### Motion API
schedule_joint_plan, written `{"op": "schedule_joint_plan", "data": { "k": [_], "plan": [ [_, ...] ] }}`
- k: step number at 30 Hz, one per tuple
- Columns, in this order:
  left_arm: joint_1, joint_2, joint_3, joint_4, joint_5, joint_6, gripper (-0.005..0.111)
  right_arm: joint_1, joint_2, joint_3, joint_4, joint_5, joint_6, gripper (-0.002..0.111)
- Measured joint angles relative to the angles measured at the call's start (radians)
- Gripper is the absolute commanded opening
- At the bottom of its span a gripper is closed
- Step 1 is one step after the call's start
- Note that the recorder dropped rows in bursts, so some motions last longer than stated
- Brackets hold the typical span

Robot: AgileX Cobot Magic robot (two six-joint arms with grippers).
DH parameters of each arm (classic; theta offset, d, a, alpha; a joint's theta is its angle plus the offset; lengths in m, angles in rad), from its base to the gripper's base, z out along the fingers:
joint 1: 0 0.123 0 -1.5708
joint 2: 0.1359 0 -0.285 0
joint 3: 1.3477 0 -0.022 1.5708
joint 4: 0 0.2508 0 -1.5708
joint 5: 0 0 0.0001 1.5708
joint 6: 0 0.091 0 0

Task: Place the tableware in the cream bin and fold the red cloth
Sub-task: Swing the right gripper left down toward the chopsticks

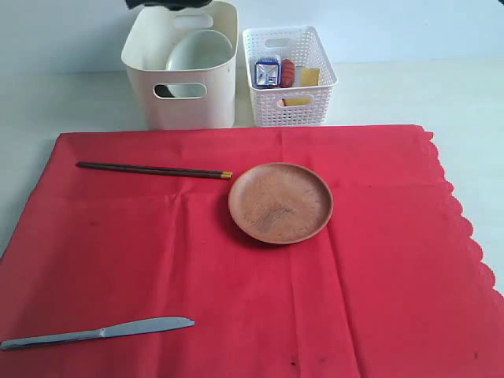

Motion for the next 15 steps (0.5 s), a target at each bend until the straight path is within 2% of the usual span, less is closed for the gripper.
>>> {"op": "schedule_joint_plan", "data": {
  "k": [5,11,15],
  "plan": [
    [0.0,0.0,0.0,0.0,0.0,0.002,0.0,0.061,0.0,0.0,-0.237,0.129,0.171,0.004],
    [0.0,0.0,0.0,0.0,0.0,0.002,0.0,0.117,0.0,0.0,-0.32,0.324,0.201,0.005],
    [0.0,0.0,0.0,0.0,0.0,0.002,0.0,0.158,0.006,0.009,-0.404,0.365,0.211,0.018]
  ]
}}
